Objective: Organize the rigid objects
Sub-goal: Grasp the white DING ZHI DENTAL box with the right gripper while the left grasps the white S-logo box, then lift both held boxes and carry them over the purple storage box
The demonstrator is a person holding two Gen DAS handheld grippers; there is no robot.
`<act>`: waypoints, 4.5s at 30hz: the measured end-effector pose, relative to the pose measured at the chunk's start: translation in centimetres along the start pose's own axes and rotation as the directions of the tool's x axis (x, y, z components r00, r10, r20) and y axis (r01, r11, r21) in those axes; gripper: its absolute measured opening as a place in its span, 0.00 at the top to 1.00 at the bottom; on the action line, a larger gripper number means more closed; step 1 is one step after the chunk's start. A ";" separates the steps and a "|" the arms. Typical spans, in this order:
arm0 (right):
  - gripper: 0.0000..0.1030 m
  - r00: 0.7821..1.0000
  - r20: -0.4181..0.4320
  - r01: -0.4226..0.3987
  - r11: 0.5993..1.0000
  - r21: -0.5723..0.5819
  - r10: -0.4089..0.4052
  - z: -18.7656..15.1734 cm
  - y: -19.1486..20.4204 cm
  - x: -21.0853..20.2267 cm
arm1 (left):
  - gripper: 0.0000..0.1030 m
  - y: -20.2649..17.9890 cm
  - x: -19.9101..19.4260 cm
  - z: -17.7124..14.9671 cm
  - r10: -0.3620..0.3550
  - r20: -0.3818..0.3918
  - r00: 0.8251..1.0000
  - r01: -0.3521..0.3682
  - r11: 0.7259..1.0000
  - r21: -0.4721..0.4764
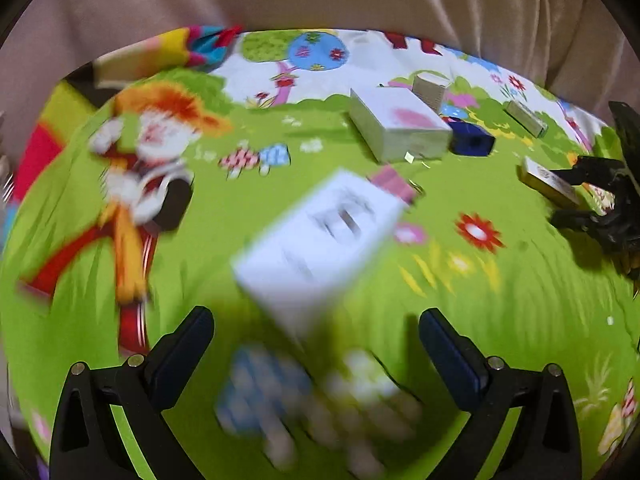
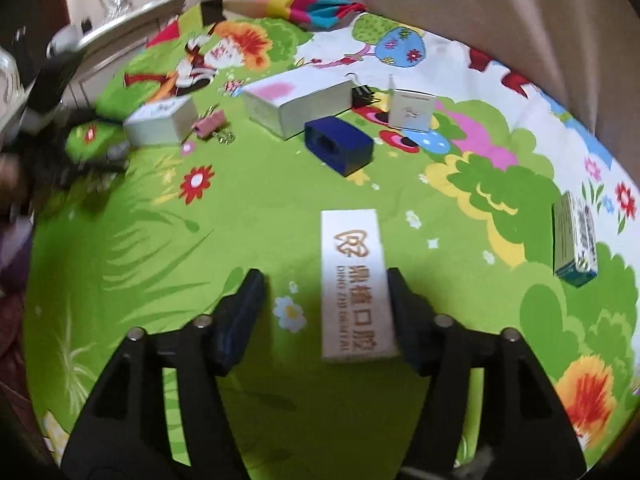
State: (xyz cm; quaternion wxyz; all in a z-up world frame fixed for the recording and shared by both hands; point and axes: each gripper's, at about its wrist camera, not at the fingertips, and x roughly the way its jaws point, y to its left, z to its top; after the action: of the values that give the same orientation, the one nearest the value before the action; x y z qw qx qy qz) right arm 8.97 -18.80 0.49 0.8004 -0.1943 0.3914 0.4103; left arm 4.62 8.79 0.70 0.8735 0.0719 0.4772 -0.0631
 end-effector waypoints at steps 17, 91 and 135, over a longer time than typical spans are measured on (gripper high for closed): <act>0.28 1.000 -0.004 0.010 0.999 0.033 -0.010 -0.1 -0.6 0.0 | 0.43 -9.5 -2.2 -2.9 -0.073 0.121 0.990 0.082 0.994 -0.074; 0.66 0.508 0.715 0.387 0.869 0.309 -0.481 -5.2 29.2 -30.3 | 0.59 -12.1 -30.1 -13.7 0.054 0.730 0.682 0.047 0.992 -0.116; 0.66 0.929 0.294 -0.097 0.913 -0.396 0.226 3.1 46.7 -9.2 | 0.59 9.0 -23.2 -32.4 0.335 0.246 0.910 -0.069 0.706 -0.705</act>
State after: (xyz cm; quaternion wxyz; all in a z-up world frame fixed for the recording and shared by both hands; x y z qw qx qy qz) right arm -30.67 5.99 10.12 0.7657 -0.2377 0.1797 0.5700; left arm -32.95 24.58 3.48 0.9110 -0.2135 0.2892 0.2022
